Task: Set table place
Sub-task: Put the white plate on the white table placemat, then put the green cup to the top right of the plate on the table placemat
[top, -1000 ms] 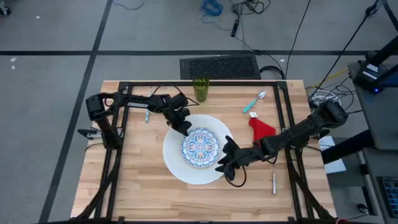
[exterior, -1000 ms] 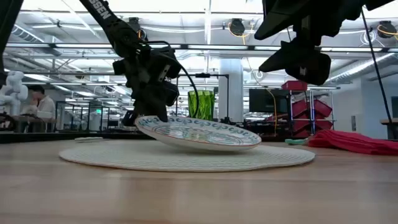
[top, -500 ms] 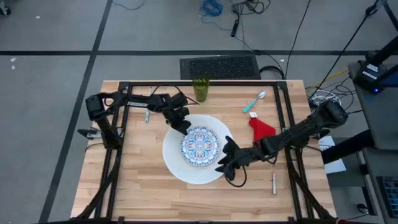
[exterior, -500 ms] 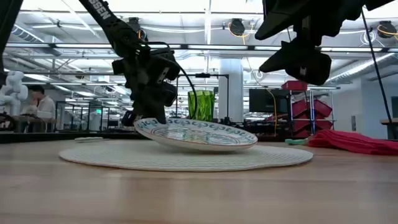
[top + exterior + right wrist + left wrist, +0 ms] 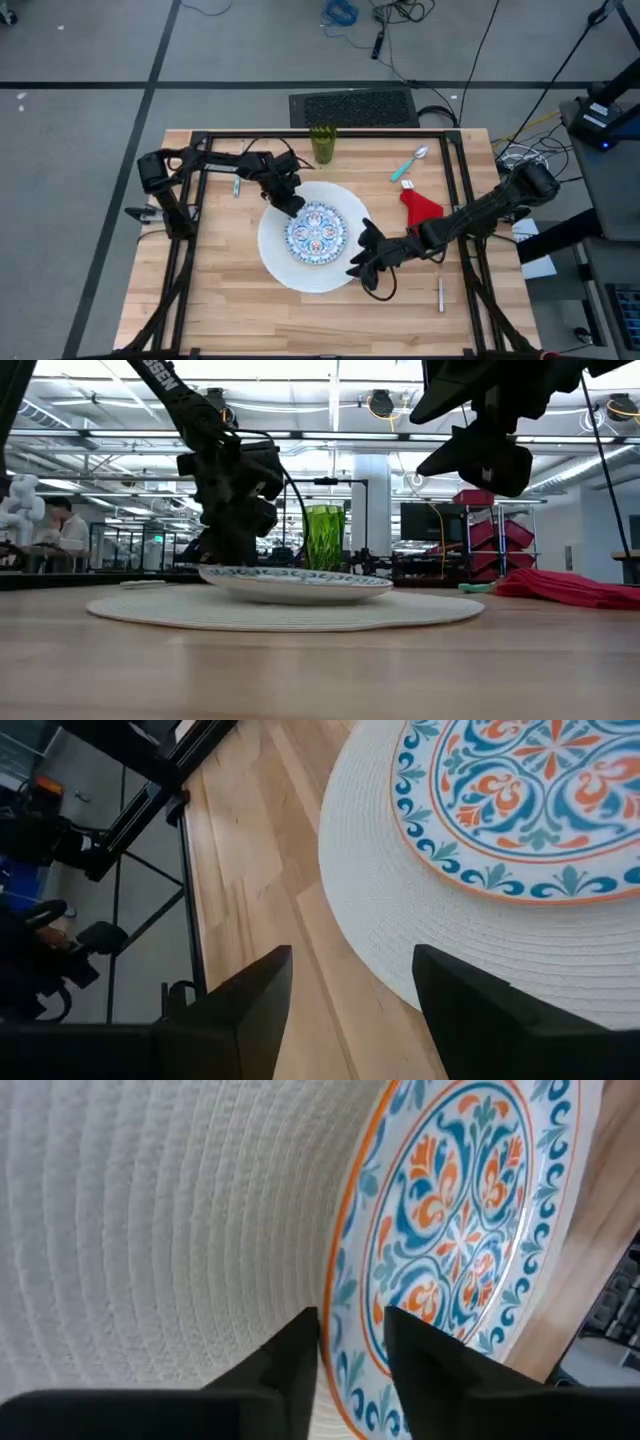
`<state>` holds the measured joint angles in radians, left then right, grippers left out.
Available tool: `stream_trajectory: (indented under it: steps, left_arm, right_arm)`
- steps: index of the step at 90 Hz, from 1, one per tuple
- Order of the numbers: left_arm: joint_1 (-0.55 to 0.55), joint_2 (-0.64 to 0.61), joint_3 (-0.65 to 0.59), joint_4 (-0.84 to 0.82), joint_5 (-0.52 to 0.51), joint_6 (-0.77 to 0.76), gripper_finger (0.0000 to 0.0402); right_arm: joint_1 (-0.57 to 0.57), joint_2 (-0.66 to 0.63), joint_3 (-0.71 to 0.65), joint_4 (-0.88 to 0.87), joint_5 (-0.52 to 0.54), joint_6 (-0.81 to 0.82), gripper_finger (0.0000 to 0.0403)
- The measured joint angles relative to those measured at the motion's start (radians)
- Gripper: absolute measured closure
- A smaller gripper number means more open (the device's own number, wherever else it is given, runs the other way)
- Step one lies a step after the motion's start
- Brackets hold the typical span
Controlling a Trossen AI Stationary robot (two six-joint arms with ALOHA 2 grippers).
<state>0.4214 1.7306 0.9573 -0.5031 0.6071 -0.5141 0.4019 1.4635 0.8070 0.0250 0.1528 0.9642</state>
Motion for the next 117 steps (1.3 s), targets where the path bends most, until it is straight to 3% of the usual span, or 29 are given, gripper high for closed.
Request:
stream_trajectory:
  steps: [36,84,104,117]
  left_arm:
    - [0.004,-0.046,0.027,-0.029,0.011,0.000,0.0260]
    - [0.027,-0.295,0.032,-0.115,-0.035,0.014,0.0259]
    - [-0.043,-0.457,0.032,-0.120,-0.042,0.135,0.0260]
    - [-0.114,-0.557,0.032,-0.141,-0.147,0.208,0.0260]
  right_arm:
    - [0.000,0.000,0.000,0.001,-0.009,0.003,0.0206]
    - [0.000,0.000,0.000,0.001,-0.022,-0.004,0.0206]
    - [0.000,0.000,0.000,0.001,-0.023,0.016,0.0206]
    - [-0.001,0.000,0.000,0.001,-0.026,0.063,0.0206]
